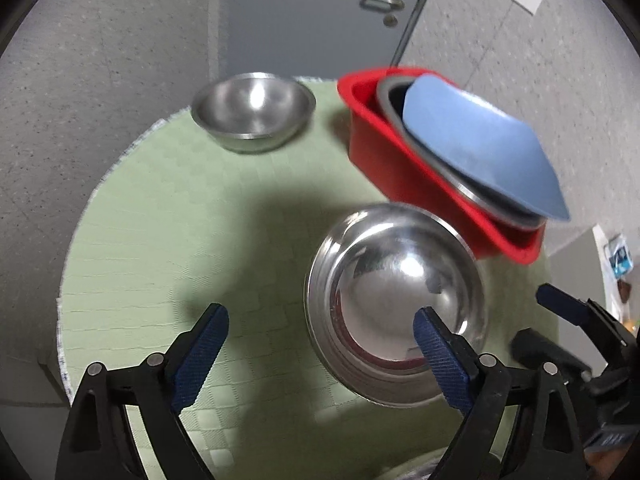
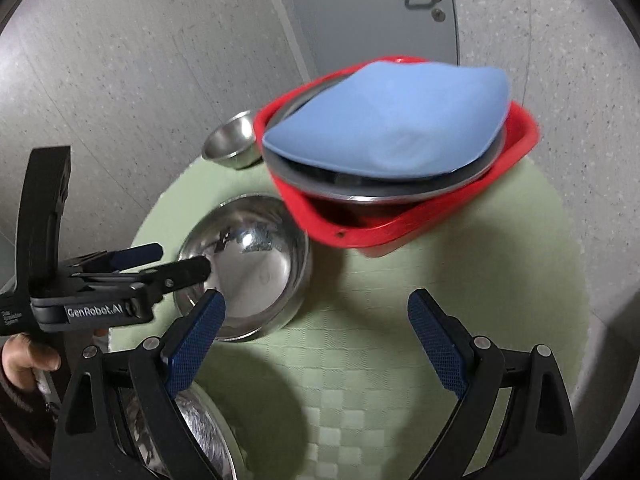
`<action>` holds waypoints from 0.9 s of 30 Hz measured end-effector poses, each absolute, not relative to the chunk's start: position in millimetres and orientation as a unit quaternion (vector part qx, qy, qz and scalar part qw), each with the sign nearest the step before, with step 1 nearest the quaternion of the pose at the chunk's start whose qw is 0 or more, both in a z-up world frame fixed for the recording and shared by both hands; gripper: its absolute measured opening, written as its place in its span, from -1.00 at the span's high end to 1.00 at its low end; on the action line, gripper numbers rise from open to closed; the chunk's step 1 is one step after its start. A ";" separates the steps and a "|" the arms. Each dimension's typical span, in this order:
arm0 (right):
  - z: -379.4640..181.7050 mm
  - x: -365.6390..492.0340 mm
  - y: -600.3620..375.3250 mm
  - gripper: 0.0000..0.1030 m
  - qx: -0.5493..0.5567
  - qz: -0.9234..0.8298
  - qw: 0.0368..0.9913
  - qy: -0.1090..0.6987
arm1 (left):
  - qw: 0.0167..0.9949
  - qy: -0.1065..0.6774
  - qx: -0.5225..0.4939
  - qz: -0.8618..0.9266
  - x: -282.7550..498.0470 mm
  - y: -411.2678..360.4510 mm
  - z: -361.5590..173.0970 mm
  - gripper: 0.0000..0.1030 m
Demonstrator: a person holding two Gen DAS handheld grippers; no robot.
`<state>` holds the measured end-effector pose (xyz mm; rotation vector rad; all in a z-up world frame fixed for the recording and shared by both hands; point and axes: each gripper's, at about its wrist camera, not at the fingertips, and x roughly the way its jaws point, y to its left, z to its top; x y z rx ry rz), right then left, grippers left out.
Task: Organize plates and bowls
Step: 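Grasp the rim of a steel bowl on the table with the right gripper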
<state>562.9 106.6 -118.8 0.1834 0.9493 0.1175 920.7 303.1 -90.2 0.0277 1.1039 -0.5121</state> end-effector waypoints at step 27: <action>-91.3 545.3 127.7 0.43 0.097 0.113 0.881 0.450 | 0.839 0.471 0.023 -0.270 883.7 334.8 -40.5 0.72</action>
